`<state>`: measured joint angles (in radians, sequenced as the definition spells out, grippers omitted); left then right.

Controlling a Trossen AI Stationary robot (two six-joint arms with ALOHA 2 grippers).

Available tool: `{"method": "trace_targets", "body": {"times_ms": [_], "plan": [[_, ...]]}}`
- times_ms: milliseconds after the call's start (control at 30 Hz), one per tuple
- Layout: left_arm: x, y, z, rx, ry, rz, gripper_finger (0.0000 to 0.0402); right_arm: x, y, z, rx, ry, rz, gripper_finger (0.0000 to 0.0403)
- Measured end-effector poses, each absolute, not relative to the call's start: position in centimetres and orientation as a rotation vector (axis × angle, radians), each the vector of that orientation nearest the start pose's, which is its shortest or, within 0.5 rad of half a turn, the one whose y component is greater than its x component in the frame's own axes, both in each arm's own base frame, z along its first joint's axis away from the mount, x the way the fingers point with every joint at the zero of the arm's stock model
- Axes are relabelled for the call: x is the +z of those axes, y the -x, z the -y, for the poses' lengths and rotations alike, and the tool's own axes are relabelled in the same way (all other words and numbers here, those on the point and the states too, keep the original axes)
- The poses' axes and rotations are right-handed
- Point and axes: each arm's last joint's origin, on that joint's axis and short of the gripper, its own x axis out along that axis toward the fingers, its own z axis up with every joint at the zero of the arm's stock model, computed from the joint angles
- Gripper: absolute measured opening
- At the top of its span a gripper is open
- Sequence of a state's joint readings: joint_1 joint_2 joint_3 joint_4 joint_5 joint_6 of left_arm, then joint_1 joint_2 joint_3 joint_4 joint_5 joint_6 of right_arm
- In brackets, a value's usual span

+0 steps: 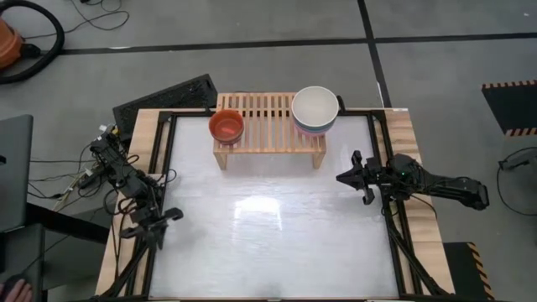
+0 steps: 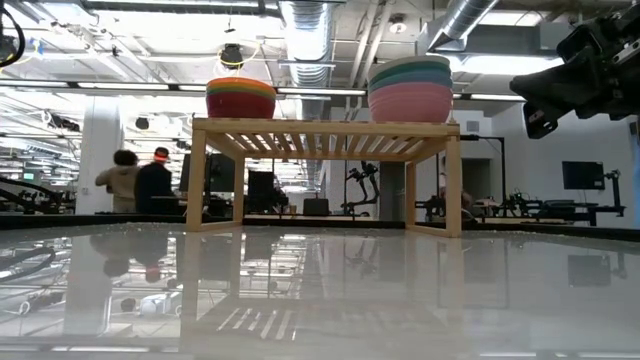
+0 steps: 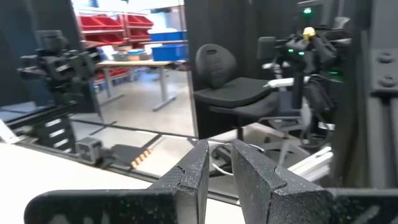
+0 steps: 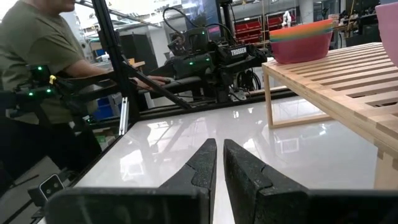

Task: Place and stack bowls onto a shelf
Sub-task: Return to Home Position

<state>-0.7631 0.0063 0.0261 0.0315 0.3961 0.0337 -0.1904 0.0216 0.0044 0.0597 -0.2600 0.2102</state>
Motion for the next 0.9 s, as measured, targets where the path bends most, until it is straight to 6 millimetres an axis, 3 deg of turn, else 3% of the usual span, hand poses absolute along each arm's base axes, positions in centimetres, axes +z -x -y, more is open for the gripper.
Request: {"method": "trace_targets", "body": {"times_ms": [367,900], "plan": [[17.48,-6.34,7.15,-1.038,-0.018,0.068,0.0057,16.9,-9.73,1.12,0.074,-0.201,0.034,0.0059],[17.49,-6.35,7.15,-1.034,-0.018,0.069,0.0057,16.9,-9.73,1.12,0.074,-0.201,0.034,0.0059]]}}
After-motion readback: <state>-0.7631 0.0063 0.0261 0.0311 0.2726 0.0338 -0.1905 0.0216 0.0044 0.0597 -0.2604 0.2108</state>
